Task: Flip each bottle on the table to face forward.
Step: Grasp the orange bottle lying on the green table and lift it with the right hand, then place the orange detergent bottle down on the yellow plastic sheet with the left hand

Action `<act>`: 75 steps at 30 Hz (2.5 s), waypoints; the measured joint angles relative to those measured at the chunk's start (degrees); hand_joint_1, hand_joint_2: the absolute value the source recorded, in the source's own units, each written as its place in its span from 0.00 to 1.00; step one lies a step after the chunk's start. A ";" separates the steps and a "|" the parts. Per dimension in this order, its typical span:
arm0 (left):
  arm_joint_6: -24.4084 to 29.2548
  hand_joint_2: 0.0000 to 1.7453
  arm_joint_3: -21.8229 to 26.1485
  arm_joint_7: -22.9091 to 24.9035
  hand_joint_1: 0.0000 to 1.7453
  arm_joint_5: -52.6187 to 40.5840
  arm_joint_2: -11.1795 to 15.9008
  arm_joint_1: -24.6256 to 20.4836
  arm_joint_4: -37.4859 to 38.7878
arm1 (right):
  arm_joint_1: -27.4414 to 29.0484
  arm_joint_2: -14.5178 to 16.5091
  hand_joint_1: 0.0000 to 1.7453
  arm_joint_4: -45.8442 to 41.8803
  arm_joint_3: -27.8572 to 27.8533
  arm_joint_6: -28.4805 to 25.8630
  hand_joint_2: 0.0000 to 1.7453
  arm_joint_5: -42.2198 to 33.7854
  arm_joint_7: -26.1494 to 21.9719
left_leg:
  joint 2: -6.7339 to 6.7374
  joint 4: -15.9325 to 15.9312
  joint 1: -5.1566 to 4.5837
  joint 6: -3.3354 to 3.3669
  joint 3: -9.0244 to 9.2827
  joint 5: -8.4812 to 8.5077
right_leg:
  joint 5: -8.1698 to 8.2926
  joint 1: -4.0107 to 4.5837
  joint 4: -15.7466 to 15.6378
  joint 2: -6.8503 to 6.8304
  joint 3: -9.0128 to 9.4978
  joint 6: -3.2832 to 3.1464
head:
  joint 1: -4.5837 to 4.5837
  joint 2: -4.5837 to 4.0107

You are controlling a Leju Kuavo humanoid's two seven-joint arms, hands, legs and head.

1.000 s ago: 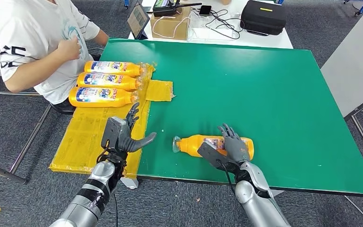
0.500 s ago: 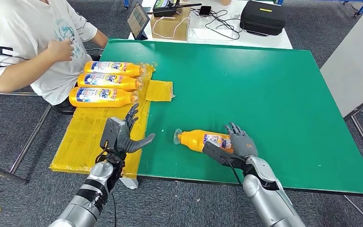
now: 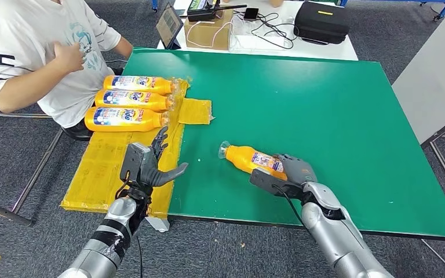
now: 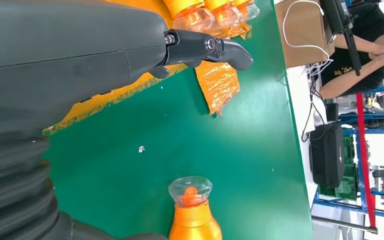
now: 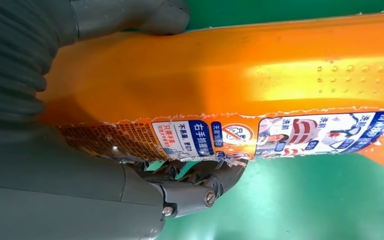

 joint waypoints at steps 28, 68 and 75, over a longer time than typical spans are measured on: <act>-1.26 1.00 -2.05 1.60 0.00 -1.28 -1.52 -8.38 8.52 | 0.63 12.51 1.00 -1.39 -0.38 -17.31 1.00 -17.28 -15.37 | 0.08 0.00 0.01 -0.03 -0.25 0.01 | 0.01 0.01 0.04 0.02 -0.25 -0.01 | 0.00 0.01; -12.90 1.00 -6.74 7.50 0.00 17.20 -2.89 -6.98 6.80 | -0.86 21.33 1.00 6.04 4.87 -16.64 1.00 -19.58 -19.10 | 0.09 -0.01 0.02 -0.03 -0.31 0.01 | 0.00 0.01 0.03 0.02 -0.36 -0.01 | 0.00 0.01; -12.88 1.00 -6.74 7.84 0.00 18.22 -2.38 -6.45 6.36 | -1.65 21.33 1.00 7.68 5.89 -16.64 1.00 -18.13 -18.34 | 0.13 0.00 0.02 -0.03 -0.32 0.01 | 0.00 0.01 0.04 0.04 -0.38 -0.02 | -0.01 0.01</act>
